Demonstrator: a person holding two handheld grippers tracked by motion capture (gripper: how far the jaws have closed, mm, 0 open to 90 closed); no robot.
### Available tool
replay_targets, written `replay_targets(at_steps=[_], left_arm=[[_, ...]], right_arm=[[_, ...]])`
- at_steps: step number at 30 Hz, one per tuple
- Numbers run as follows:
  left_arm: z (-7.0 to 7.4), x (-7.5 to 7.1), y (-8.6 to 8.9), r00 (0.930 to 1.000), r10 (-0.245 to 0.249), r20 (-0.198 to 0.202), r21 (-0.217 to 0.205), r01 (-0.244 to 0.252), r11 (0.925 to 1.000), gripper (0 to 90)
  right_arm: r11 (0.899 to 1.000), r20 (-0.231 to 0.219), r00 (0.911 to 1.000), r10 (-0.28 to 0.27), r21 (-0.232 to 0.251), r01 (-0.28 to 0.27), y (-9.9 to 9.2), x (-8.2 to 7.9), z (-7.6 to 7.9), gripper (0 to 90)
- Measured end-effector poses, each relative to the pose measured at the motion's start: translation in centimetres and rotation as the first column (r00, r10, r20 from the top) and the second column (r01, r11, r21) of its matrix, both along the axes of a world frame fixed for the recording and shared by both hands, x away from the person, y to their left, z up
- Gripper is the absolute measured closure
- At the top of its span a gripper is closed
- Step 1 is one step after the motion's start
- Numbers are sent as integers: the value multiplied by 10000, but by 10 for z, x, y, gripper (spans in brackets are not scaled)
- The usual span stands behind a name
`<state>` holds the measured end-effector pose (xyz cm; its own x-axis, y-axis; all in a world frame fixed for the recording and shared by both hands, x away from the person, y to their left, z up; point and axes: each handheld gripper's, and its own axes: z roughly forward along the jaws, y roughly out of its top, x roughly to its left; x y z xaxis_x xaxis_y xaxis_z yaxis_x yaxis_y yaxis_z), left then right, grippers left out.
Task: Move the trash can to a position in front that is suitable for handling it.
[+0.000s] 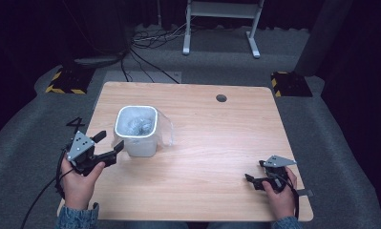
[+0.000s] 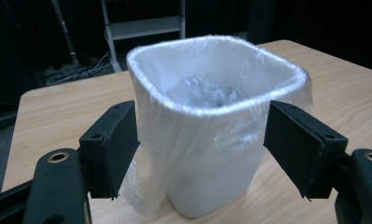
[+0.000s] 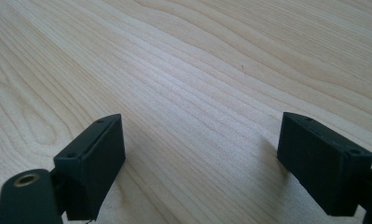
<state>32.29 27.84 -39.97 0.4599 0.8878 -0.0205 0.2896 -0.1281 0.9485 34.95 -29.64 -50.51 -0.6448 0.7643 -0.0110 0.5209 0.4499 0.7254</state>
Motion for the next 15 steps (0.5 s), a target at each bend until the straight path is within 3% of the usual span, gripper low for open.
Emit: replay_targets(at_steps=[7, 13, 15], left_arm=[[1, 17, 0, 9999, 146, 6, -539, -146, 9984, 255], [5, 33, -6, 9996, 234, -132, -615, -242, 9978, 261], [5, 39, -9, 9988, 244, -430, -195, -253, 9995, 264]], right_arm=[[10000, 2, 10000, -4, -5, 4, 0, 0, 0, 149], [10000, 0, 10000, -30, -1, 30, 0, 0, 0, 150], [10000, 0, 10000, -35, -2, 35, 0, 0, 0, 149]])
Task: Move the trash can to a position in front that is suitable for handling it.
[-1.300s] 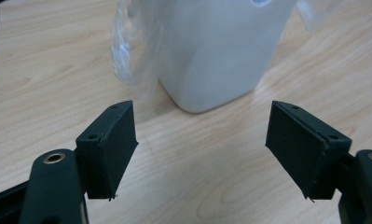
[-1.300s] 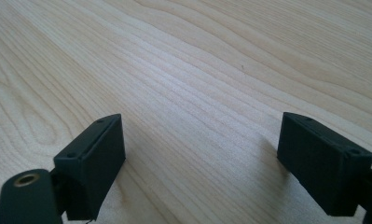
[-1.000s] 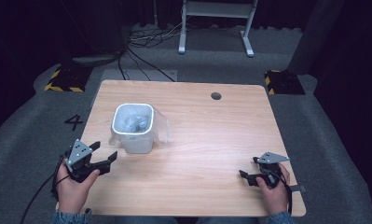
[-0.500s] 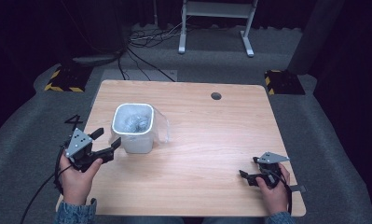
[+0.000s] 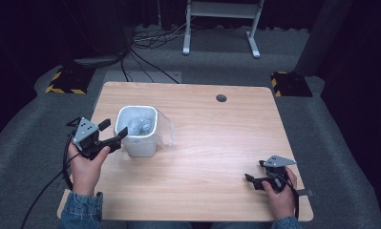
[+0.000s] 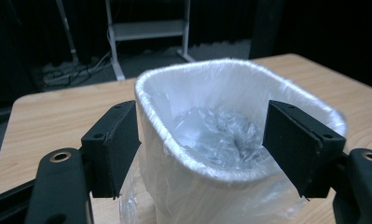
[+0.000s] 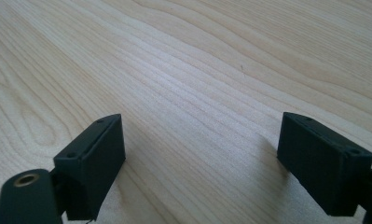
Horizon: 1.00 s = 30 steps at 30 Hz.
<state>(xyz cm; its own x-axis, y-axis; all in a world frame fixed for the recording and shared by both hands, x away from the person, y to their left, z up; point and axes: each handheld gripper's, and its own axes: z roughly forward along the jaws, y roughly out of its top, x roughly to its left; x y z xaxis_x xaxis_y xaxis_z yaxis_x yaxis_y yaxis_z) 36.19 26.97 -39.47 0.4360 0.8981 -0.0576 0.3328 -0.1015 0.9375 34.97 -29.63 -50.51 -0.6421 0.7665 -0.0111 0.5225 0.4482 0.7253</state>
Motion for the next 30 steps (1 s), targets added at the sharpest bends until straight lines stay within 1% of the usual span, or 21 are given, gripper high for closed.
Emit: replay_targets(at_steps=[1, 2, 5, 7, 10, 11, 13, 15, 20, 24, 30], left_arm=[[0, 3, -1, 9999, 4, -130, 215, -2, 9998, 264], [-2, 7, -2, 9998, 3, -221, 294, 4, 9996, 263], [-4, 14, -3, 9989, -63, -462, 2, 63, 10000, 262], [-5, 18, -4, 9979, -48, -652, -65, 44, 10000, 263], [-3, 20, -8, 9969, -26, -780, 131, 36, 9999, 269], [-2, 20, -10, 9966, 53, -824, 324, -26, 9995, 264], [1, 20, -15, 9961, 173, -868, 650, -117, 9978, 264], [4, 18, -20, 9954, 168, -944, 827, -90, 9965, 238], [5, 14, -35, 9956, -34, -934, 887, 117, 9960, 231], [5, 9, -50, 9950, -360, -933, 920, 446, 9948, 230], [6, 2, -75, 9921, -888, -890, 1085, 983, 9892, 230]], right_arm=[[10000, 1, 10000, 2, 0, -2, 0, 0, 0, 149], [10000, 1, 10000, 3, -2, -3, 0, 0, 0, 149], [10000, 3, 10000, 3, -4, -3, 0, 0, 0, 149], [10000, 6, 10000, 5, -6, -5, 0, 0, 0, 149], [10000, 2, 10000, 2, -4, -2, 0, 0, 0, 149], [10000, 5, 10000, 4, -4, -4, 0, 0, 0, 149], [10000, 3, 10000, 4, -6, -4, 0, 0, 0, 149], [10000, 3, 10000, 4, -5, -4, 0, 0, 0, 149], [10000, 25, 10000, 11, -18, -11, 0, 0, 0, 150], [10000, 18, 10000, 9, -13, -9, 0, 0, 0, 150], [10000, 21, 10000, 9, -12, -9, 0, 0, 0, 150]])
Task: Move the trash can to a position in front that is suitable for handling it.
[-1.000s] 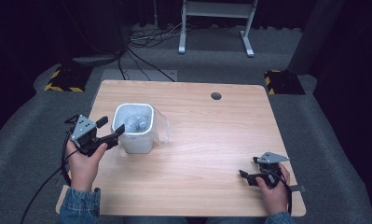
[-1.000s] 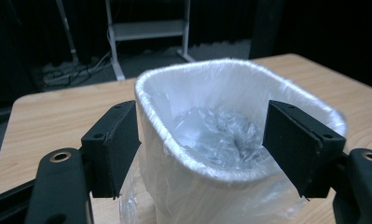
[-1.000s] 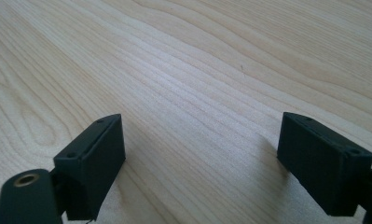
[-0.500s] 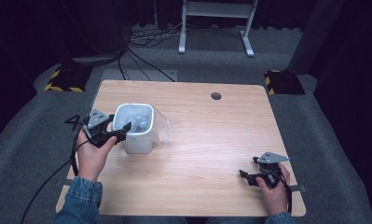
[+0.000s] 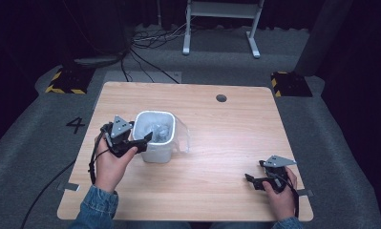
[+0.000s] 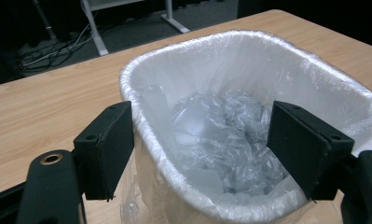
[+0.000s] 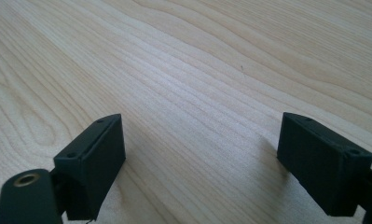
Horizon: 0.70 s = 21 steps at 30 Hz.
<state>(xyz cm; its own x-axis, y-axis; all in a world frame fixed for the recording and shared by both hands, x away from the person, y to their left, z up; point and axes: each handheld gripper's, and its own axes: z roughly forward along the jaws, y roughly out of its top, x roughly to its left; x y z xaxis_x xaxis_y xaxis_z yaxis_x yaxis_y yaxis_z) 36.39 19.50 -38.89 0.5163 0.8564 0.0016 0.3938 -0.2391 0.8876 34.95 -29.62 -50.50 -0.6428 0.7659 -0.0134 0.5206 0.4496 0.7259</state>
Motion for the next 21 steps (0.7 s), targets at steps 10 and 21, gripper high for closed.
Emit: replay_targets(at_steps=[10, 21], left_arm=[[-5, -10, -39, 9972, -708, -223, -705, 690, 9951, 218], [0, -34, -85, 9911, -1327, -54, -276, 1325, 9908, 179]], right_arm=[[10000, 7, 10000, 24, -1, -24, 0, 0, 0, 150], [10000, 5, 10000, 37, -5, -37, 0, 0, 0, 150]])
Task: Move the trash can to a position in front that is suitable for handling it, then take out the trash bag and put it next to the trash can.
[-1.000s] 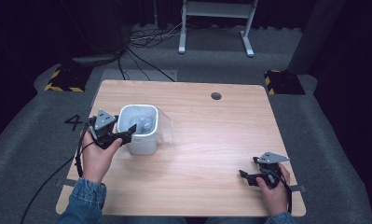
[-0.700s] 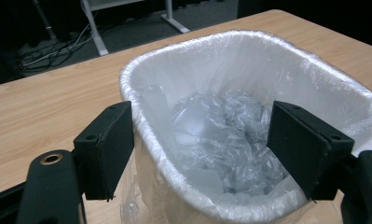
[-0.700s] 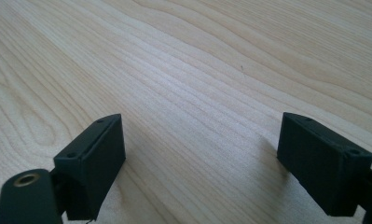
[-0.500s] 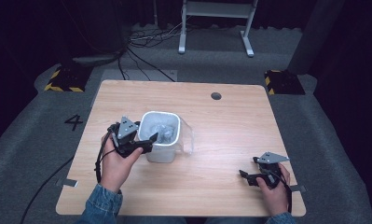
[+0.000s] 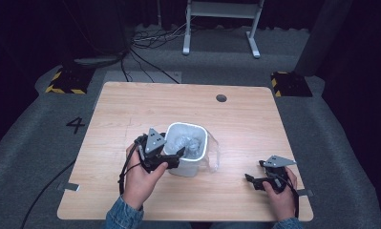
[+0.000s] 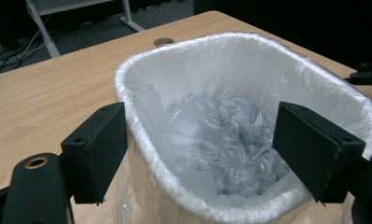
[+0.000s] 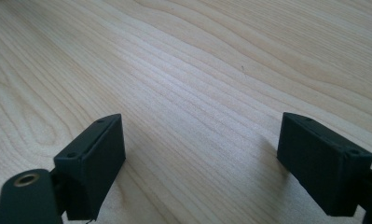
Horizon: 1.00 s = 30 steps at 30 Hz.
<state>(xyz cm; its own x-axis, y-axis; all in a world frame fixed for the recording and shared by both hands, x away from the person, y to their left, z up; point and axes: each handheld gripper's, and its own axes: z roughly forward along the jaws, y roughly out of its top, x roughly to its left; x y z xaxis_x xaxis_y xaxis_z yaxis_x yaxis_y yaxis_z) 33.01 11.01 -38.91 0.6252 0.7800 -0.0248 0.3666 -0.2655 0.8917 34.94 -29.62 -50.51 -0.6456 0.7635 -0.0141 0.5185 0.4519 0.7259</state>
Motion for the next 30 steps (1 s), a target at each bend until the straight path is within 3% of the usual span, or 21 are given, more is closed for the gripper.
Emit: replay_targets(at_steps=[9, 15, 20, 25, 30], left_arm=[[1, -19, -26, 9970, -772, -110, -251, 769, 9967, 169], [3, -34, -26, 9868, -1605, -238, -676, 1585, 9850, 214], [9, -39, -20, 9851, -1717, -56, -422, 1713, 9843, 219], [10, -46, -9, 9899, -1411, 118, 332, 1407, 9895, 186], [13, -57, -1, 9901, -1350, 387, 759, 1318, 9884, 169]], right_arm=[[10000, -2, 10000, 1, -1, -1, 0, 0, 0, 150], [10000, 2, 10000, -18, -4, 18, 0, 0, 0, 150], [10000, -2, 10000, -32, 3, 32, 0, 0, 0, 151], [10000, 46, 10000, 47, -28, -47, 0, -1, 0, 152], [9993, -129, 9992, -382, 3, 382, -1, -6, 1, 163]])
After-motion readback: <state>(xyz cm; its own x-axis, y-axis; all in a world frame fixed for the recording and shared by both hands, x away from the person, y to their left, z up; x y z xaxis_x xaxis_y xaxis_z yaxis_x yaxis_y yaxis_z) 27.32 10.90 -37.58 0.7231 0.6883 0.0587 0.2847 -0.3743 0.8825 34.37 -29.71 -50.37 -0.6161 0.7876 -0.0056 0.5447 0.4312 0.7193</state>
